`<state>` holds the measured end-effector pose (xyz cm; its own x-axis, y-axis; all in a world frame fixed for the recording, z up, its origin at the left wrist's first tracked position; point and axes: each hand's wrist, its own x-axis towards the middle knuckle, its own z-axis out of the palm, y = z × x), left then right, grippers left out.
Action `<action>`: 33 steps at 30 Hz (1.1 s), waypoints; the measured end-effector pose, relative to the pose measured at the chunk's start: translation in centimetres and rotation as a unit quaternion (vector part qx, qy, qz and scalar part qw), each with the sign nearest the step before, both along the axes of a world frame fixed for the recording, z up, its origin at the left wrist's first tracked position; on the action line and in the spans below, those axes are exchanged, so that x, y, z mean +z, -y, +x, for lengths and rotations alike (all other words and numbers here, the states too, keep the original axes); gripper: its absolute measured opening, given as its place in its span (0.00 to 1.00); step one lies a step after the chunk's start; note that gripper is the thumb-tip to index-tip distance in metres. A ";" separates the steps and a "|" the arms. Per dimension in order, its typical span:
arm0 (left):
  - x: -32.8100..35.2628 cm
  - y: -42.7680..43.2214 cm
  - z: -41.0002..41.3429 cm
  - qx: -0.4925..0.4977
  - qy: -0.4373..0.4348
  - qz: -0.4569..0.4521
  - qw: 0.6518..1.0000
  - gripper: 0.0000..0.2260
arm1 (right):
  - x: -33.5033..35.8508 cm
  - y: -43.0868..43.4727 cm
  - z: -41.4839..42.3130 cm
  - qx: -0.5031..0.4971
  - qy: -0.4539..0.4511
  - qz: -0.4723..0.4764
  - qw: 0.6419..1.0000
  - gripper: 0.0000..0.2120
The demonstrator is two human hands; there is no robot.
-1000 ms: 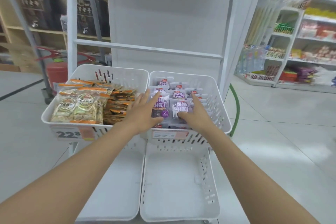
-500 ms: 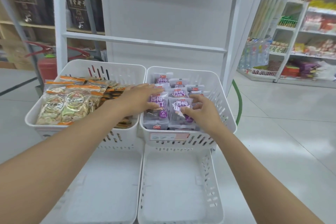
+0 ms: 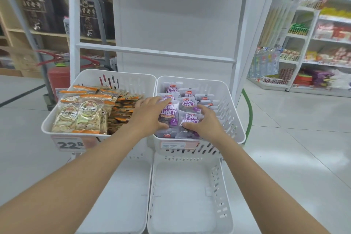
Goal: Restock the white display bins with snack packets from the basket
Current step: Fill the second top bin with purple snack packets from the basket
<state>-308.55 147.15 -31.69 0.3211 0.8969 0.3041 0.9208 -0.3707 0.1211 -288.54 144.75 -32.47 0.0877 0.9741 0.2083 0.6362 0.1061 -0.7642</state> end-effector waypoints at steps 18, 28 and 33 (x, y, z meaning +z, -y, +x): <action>-0.5 -0.8 0.0 -0.018 0.002 -0.071 0.997 0.37 | 2.5 -4.5 0.1 -0.063 -0.056 -0.054 0.995 0.11; -1.3 -0.5 0.4 -0.014 0.029 -0.052 0.998 0.37 | 2.0 -2.5 3.1 0.049 -0.165 -0.103 0.980 0.06; -0.2 -0.8 0.6 0.003 0.037 -0.041 0.999 0.37 | 1.9 -1.6 3.2 0.074 -0.087 -0.093 0.989 0.24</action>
<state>-307.98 147.93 -31.93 0.2960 0.9211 0.2528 0.9103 -0.3522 0.2174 -285.32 146.33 -30.55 -0.0393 0.9990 0.0192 0.4815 0.0358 -0.8757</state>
